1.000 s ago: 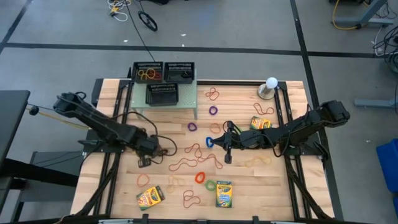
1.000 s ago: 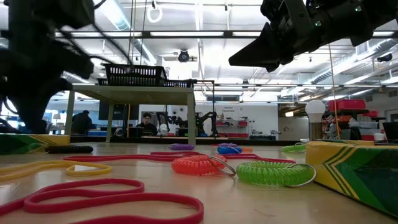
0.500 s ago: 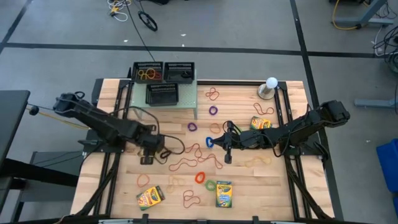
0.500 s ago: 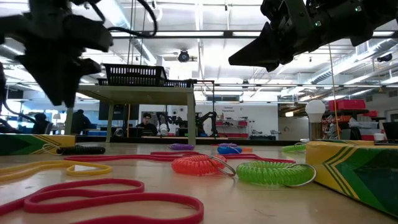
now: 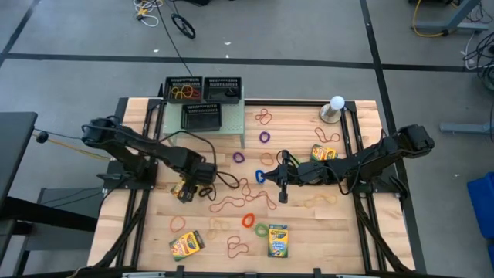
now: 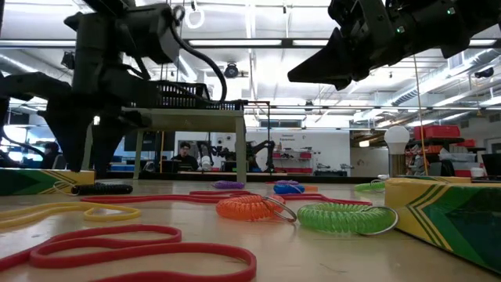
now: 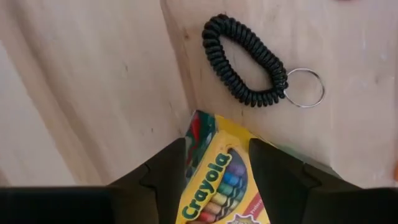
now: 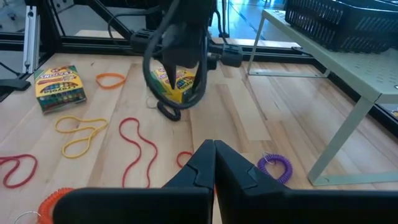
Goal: Pick & Place Office Desk Supplies
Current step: Put the crayon box into the bottom black bin on the shelf
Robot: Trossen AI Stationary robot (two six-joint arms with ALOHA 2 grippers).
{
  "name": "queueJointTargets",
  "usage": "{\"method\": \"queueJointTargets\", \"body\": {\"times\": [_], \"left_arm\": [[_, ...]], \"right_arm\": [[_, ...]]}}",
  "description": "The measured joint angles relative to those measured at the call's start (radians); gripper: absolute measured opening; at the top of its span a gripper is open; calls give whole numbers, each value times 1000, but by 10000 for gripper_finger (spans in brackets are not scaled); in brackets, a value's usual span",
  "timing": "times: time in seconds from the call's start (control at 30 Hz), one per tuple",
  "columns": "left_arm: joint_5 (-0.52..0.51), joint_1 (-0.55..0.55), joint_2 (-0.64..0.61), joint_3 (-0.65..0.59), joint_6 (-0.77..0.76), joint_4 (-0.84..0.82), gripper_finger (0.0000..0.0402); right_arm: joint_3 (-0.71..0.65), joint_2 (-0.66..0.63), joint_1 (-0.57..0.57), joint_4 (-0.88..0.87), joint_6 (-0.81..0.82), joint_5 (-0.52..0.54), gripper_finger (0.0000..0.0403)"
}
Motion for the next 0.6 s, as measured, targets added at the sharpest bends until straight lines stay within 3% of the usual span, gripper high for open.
{"method": "queueJointTargets", "body": {"times": [0.2,0.6], "left_arm": [[64,14,17,1,16,-1,153],[173,19,14,7,-150,-29,9]], "right_arm": [[0,0,0,0,-2,0,6],[0,0,0,0,-2,0,6]]}}
